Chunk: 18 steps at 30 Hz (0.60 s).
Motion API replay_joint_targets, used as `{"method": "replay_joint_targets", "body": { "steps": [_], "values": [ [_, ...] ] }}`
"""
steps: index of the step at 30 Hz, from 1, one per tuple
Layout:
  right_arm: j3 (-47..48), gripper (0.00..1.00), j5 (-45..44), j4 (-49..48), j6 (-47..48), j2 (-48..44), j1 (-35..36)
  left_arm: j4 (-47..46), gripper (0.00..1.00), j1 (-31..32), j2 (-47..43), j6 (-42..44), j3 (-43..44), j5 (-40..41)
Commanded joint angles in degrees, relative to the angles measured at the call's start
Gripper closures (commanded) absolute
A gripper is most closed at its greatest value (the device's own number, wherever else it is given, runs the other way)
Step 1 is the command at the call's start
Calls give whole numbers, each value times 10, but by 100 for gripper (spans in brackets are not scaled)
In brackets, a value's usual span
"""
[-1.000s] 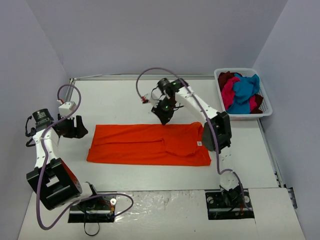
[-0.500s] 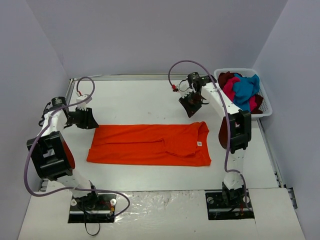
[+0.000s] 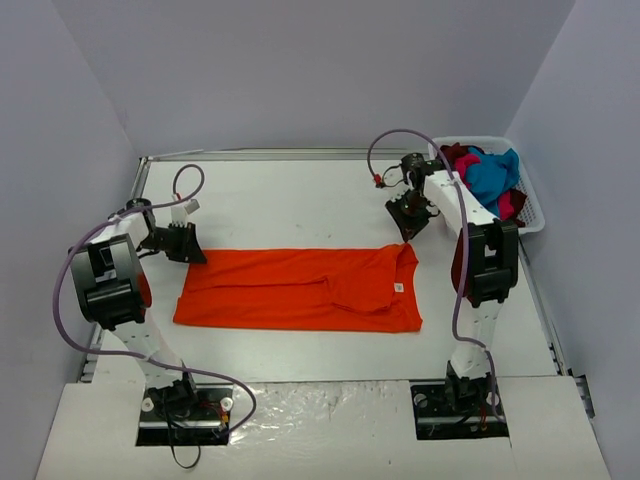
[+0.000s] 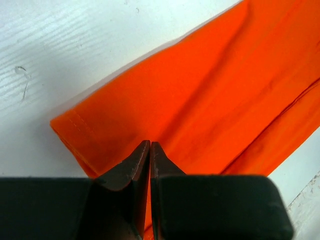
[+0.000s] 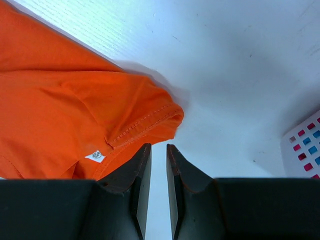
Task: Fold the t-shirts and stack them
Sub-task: Fold the other side of the tshirt into a rectangle
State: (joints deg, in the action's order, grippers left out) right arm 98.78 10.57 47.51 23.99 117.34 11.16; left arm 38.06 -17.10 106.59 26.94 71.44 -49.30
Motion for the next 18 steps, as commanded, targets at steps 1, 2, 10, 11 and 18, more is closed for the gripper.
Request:
{"method": "replay_joint_targets", "body": {
  "steps": [1, 2, 10, 11, 18],
  "values": [
    [-21, 85, -15, 13, -7, -42, -4, 6, 96, 8, 13, 0, 33, -9],
    [-26, 85, -16, 13, -6, -42, -4, 5, 96, 10, 16, -3, 34, -10],
    [-38, 81, 17, 6, -26, -27, -9, -14, 96, 22, 29, -14, 24, 1],
    [-33, 81, 25, 7, -32, -24, -10, -18, 96, 24, 27, -14, 20, 4],
    [-1, 77, 83, 8, -74, 5, -30, -34, 96, 32, 18, -15, 0, 22]
  ]
}}
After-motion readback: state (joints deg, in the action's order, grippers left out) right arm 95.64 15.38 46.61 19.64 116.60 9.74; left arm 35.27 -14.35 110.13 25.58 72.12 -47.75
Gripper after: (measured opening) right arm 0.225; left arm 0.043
